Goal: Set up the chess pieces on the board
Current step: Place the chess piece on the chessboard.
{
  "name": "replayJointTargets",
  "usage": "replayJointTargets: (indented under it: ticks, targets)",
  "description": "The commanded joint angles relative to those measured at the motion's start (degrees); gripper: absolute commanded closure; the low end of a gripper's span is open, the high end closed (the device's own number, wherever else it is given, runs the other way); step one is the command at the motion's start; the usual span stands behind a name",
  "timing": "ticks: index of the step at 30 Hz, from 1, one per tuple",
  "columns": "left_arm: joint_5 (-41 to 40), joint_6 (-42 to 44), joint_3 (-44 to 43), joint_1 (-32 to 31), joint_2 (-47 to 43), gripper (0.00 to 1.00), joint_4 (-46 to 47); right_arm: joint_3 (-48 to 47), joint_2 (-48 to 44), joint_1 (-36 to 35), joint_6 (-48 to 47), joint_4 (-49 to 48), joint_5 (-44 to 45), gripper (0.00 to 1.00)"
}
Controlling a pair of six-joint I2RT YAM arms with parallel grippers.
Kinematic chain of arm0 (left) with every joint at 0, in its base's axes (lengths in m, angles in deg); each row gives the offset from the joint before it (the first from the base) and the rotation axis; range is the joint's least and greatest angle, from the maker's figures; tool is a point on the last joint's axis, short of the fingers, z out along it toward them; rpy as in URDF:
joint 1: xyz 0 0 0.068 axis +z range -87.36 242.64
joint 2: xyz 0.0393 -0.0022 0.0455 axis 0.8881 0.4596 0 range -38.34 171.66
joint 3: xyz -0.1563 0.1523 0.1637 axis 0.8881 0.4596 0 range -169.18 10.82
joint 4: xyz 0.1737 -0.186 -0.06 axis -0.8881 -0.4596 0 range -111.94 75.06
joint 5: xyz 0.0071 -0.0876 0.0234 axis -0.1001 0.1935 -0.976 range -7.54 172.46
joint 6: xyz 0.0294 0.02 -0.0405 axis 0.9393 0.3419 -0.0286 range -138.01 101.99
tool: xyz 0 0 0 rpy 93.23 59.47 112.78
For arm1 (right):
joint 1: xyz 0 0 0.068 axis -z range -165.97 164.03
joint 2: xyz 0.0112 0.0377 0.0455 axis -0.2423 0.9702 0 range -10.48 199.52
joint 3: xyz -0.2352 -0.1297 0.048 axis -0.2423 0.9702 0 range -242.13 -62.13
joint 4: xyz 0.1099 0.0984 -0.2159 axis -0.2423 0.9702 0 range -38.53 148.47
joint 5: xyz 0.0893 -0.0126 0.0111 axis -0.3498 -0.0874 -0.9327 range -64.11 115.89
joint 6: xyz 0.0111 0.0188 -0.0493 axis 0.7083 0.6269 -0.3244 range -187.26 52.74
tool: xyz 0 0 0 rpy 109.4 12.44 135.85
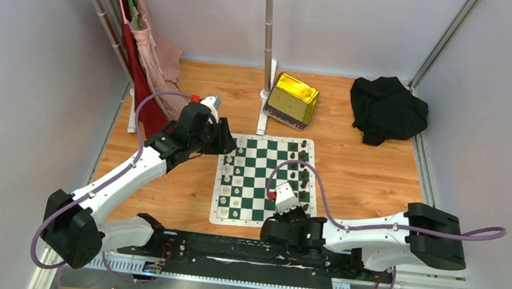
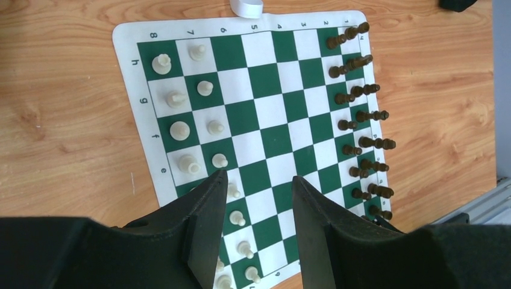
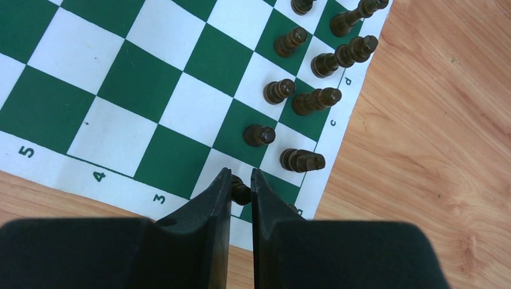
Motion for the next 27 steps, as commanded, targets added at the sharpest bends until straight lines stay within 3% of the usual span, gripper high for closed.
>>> replayJointTargets:
  ticks: [1, 11, 14, 16, 20, 27]
  targets:
    - [-1.04, -0.1, 0.71, -0.71, -1.22, 0.51, 2.0, 1.35, 1.3, -0.86, 2.12, -2.07, 2.58, 1.0]
    - [-1.23, -0.54, 2.15, -1.06, -1.69, 0.51, 2.94, 1.74, 3.83, -0.95, 2.48, -3.44, 1.78, 0.96]
    - [-1.36, -0.71, 2.41, -1.16, -2.03, 0.51, 2.93, 1.68, 4.1, -1.22, 2.45, -3.52, 1.66, 0.88]
    - [-1.54, -0.7, 2.51, -1.24, -2.21, 0.51, 2.79, 1.59, 4.14, -1.59, 2.35, -3.52, 1.84, 0.75]
    - [-1.62, -0.92, 2.52, -1.33, -2.41, 0.51, 2.6, 0.74, 3.93, -2.08, 0.7, -3.48, 2.02, 0.61]
    - [-2.07, -1.25, 0.66, -1.42, -2.57, 0.51, 1.06, -3.32, 1.01, -2.43, -3.55, 0.29, 3.12, 0.57]
